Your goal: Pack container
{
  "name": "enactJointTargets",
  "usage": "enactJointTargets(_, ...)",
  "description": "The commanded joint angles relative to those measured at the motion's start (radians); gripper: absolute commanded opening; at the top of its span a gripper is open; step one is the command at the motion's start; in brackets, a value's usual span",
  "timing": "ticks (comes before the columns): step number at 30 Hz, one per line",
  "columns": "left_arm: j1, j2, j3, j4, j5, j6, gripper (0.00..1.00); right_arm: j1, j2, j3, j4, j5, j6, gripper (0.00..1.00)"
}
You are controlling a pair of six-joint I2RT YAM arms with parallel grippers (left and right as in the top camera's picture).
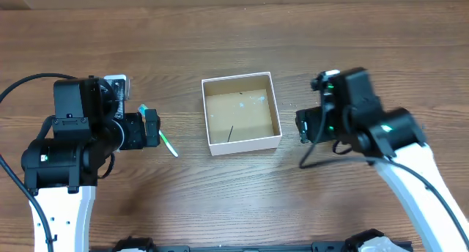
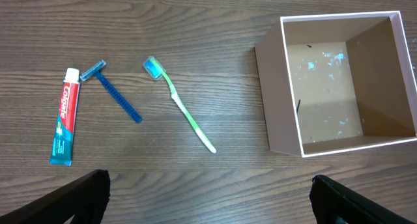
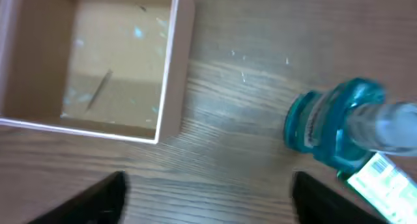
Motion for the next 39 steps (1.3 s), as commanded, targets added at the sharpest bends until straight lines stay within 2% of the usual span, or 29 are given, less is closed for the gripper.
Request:
enactJointTargets(1,0.008,-0.003,0.027,0.004,0.014,-0.021,1.0,0.021,0.089,0.026,0.032,0.069,0.068,0.63)
enactJointTargets(2,0.008,-0.003,0.027,0.004,0.014,-0.021,1.0,0.021,0.127,0.026,0.052,0.069,0.078,0.47)
enactJointTargets(5,0.008,-0.003,0.027,0.004,0.014,-0.021,1.0,0.021,0.192,0.026,0.078,0.053,0.078,0.42)
enactJointTargets(7,0.008,-0.003,0.027,0.005,0.015,-0.021,1.0,0.021,0.247,0.025,0.093,0.019,0.079,0.28)
enactJointTargets(15,0.008,-0.003,0.027,0.004,0.015,-0.021,1.0,0.021,0.285,0.024,0.074,-0.093,0.079,0.28)
enactJointTargets(39,0.008,-0.003,0.027,0.007,0.015,-0.021,1.0,0.021,0.287,-0.1,0.13,-0.136,0.078,0.28)
